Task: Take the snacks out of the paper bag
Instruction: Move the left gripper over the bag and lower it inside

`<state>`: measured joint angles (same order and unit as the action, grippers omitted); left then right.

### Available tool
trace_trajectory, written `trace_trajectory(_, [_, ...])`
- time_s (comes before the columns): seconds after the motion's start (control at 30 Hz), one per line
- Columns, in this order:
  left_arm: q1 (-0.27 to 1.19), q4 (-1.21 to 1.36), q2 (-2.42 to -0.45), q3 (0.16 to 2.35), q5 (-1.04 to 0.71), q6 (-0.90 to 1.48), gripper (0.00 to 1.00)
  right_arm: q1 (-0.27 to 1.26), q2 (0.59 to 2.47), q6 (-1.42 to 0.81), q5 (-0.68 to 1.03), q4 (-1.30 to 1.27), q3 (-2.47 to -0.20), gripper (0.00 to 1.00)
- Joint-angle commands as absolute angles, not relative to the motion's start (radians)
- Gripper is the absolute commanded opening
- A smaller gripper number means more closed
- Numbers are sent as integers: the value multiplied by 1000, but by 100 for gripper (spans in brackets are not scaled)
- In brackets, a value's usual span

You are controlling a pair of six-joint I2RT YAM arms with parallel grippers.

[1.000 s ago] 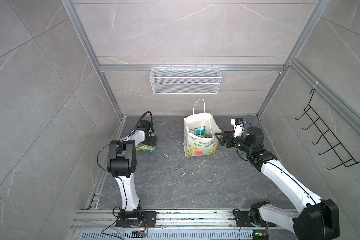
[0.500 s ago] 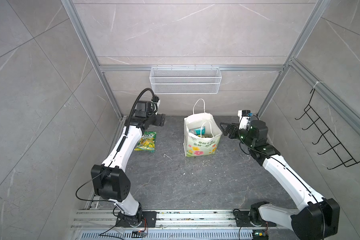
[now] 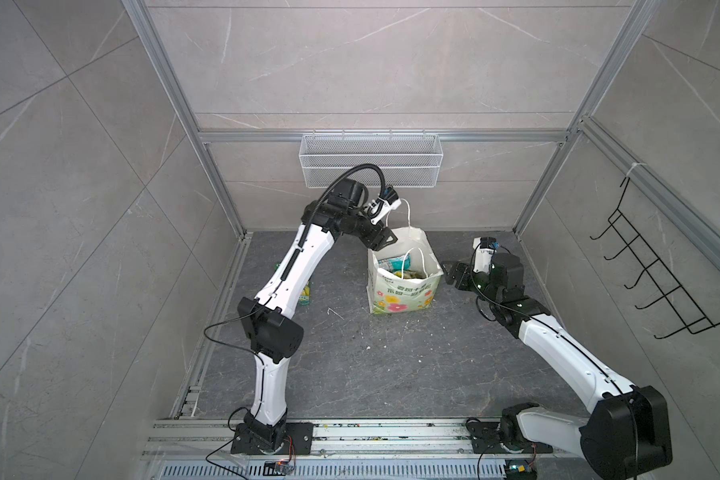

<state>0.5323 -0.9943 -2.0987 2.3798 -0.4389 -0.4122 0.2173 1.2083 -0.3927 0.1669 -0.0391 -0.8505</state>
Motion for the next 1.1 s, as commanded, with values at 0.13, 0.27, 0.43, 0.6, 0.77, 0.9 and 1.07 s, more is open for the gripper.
trace_trajectory(0.13, [573, -1149, -2163, 2459, -449, -500, 67, 216, 1158, -396, 132, -81, -791, 84])
trace_trajectory(0.27, [605, -1179, -2180, 2470, -450, -533, 72, 216, 1163, -399, 139, -80, -792, 84])
trace_trajectory(0.43, [638, -1211, -2187, 2471, -459, -573, 82, 217, 1183, -393, 136, -101, -786, 84])
trace_trajectory(0.6, [660, -1248, -2214, 2480, -455, -603, 84, 216, 1208, -397, 145, -115, -784, 84])
trace_trajectory(0.77, [667, -1262, -2261, 2484, -429, -618, 85, 216, 1225, -400, 145, -127, -775, 84])
trace_trajectory(0.9, [671, -1270, -2307, 2488, -391, -632, 85, 216, 1242, -403, 147, -131, -772, 84])
trace_trajectory(1.07, [671, -1263, -2323, 2485, -340, -623, 81, 216, 1252, -406, 152, -138, -765, 84])
